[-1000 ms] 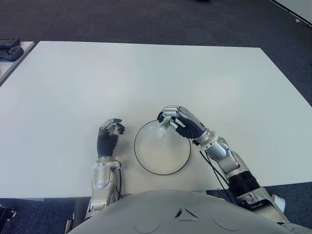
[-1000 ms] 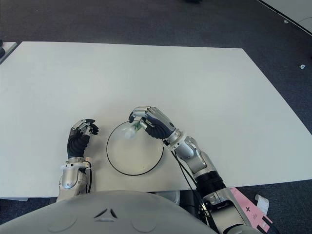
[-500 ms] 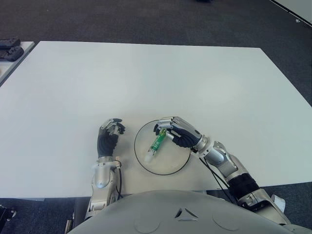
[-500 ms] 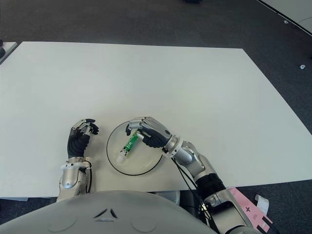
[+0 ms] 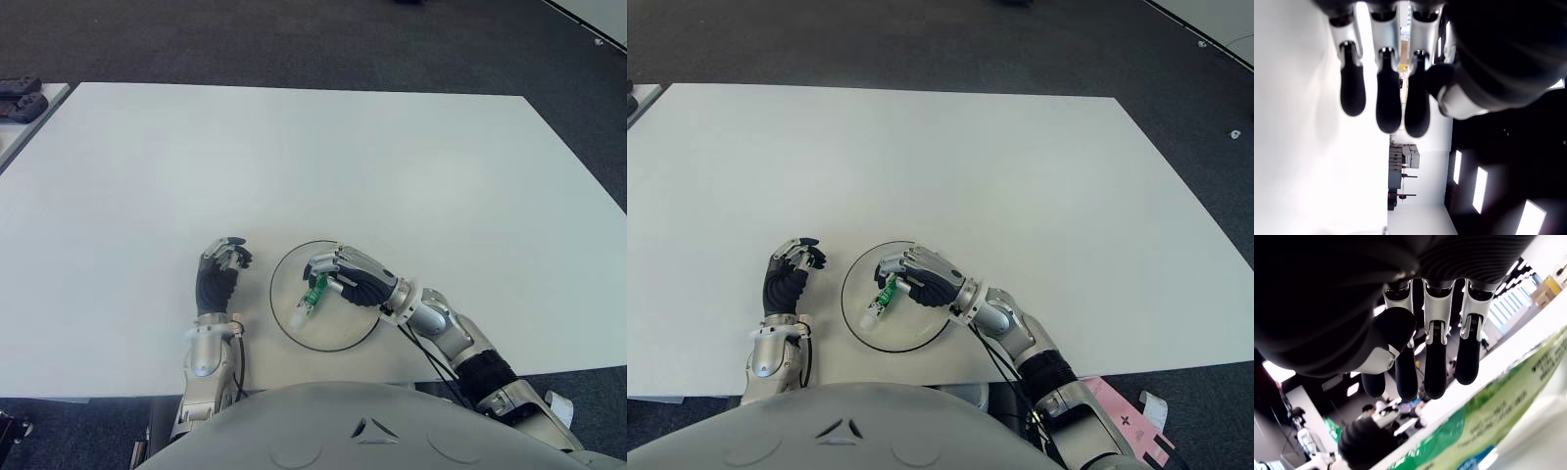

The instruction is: Put the toothpaste on the table into the plate.

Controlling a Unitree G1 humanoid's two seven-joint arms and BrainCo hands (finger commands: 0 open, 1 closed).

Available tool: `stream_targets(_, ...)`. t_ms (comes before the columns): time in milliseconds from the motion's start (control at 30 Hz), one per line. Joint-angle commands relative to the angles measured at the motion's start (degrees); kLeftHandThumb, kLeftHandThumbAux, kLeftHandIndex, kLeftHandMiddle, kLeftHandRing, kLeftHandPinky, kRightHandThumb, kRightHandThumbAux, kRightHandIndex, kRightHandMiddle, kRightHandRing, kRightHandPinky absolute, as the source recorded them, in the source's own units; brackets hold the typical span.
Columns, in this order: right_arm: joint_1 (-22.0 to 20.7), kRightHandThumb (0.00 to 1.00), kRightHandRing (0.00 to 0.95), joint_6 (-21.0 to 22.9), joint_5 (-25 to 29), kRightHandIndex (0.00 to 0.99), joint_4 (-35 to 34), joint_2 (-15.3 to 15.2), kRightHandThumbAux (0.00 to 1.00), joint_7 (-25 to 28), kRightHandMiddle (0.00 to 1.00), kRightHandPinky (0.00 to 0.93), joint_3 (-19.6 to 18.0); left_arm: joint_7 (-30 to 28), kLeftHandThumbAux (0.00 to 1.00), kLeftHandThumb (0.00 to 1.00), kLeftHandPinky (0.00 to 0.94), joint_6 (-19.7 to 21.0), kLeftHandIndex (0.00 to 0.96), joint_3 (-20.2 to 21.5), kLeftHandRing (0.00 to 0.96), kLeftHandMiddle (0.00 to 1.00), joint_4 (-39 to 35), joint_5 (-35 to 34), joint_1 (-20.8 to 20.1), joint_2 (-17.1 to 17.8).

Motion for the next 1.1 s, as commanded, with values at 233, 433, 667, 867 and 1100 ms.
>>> stream_targets(233,-0.8,1.000,0.457,1.7,-3.8,0.431,2.3,-0.2,0.666,-0.6,0.439,0.502,0.2,0.2,0.719,0.700,0.546,1.5,0.430,-0.1,0.573,0.580,2.8,-0.2,0.2,-1.1)
stream_targets(433,-0.9,1.000,0.455,1.8,-4.4,0.435,3.0,0.2,0.666,-2.0,0.451,0.479,0.1,0.6,0.719,0.700,0.552,2.1,0.430,-0.2,0.574,0.580,2.3,0.1,0.4,-1.2)
stream_targets(667,-0.1,1.000,0.447,3.2,-4.0,0.455,3.6,1.3,0.666,-4.1,0.447,0.471,-0.9,0.2,0.719,0.701,0.546,1.8,0.430,-0.1,0.570,0.579,2.6,-0.5,0.4,-1.3)
stream_targets(867,0.1,1.000,0.433,6.2,0.3,0.474,3.3,1.8,0.666,-3.4,0.433,0.476,-2.8,0.1,0.719,0.702,0.547,1.5,0.431,0.1,0.570,0.580,3.1,-1.0,0.1,-1.3)
stream_targets(1100,-0.2,1.000,0.443,7.6,6.3,0.456,3.2,2.6,0.665,-3.2,0.438,0.485,-6.2,0.8,0.718,0.703,0.546,1.3,0.431,0.3,0.566,0.580,3.7,-0.6,-0.3,-1.2)
